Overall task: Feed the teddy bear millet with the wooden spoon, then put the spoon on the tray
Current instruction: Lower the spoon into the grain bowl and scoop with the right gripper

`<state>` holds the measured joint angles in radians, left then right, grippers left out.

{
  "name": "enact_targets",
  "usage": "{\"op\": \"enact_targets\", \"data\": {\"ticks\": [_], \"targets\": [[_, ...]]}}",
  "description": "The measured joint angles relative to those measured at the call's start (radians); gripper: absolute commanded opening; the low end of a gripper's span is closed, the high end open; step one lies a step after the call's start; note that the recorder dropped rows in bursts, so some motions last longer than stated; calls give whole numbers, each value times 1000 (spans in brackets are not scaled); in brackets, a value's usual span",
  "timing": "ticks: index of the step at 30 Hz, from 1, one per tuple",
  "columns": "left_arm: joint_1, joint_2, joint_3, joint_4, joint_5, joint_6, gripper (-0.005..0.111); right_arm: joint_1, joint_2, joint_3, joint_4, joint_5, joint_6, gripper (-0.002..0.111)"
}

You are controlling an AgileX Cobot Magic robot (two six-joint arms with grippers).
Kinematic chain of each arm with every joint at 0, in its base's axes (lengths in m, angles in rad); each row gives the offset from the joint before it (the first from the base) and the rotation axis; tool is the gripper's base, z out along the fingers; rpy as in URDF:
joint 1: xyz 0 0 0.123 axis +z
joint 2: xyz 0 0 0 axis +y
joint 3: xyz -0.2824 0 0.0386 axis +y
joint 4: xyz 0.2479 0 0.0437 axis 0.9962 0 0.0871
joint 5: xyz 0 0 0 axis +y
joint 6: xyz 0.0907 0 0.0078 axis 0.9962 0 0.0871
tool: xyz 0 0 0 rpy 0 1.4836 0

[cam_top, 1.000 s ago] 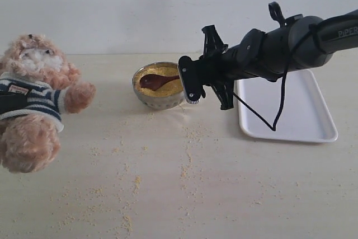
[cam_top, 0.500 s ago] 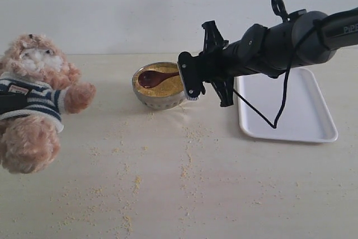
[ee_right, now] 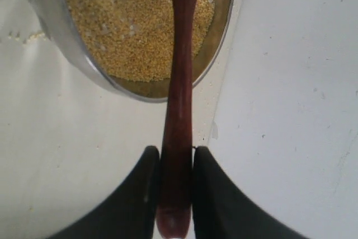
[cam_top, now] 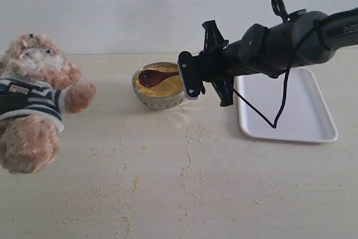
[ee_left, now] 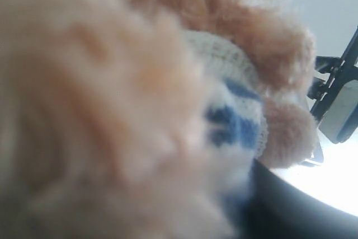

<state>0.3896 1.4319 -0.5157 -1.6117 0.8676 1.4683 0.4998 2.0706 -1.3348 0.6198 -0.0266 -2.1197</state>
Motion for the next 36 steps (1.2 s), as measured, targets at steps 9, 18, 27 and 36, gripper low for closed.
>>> {"op": "enact_targets", "data": {"ticks": [9, 18, 27, 36], "targets": [[0, 0, 0, 0, 0, 2, 5, 0, 26, 0, 0, -66, 0, 0], [0, 0, 0, 0, 0, 2, 5, 0, 20, 0, 2, 7, 61, 0], [0, 0, 0, 0, 0, 2, 5, 0, -19, 0, 6, 27, 136, 0], [0, 0, 0, 0, 0, 2, 5, 0, -3, 0, 6, -4, 168, 0]]}}
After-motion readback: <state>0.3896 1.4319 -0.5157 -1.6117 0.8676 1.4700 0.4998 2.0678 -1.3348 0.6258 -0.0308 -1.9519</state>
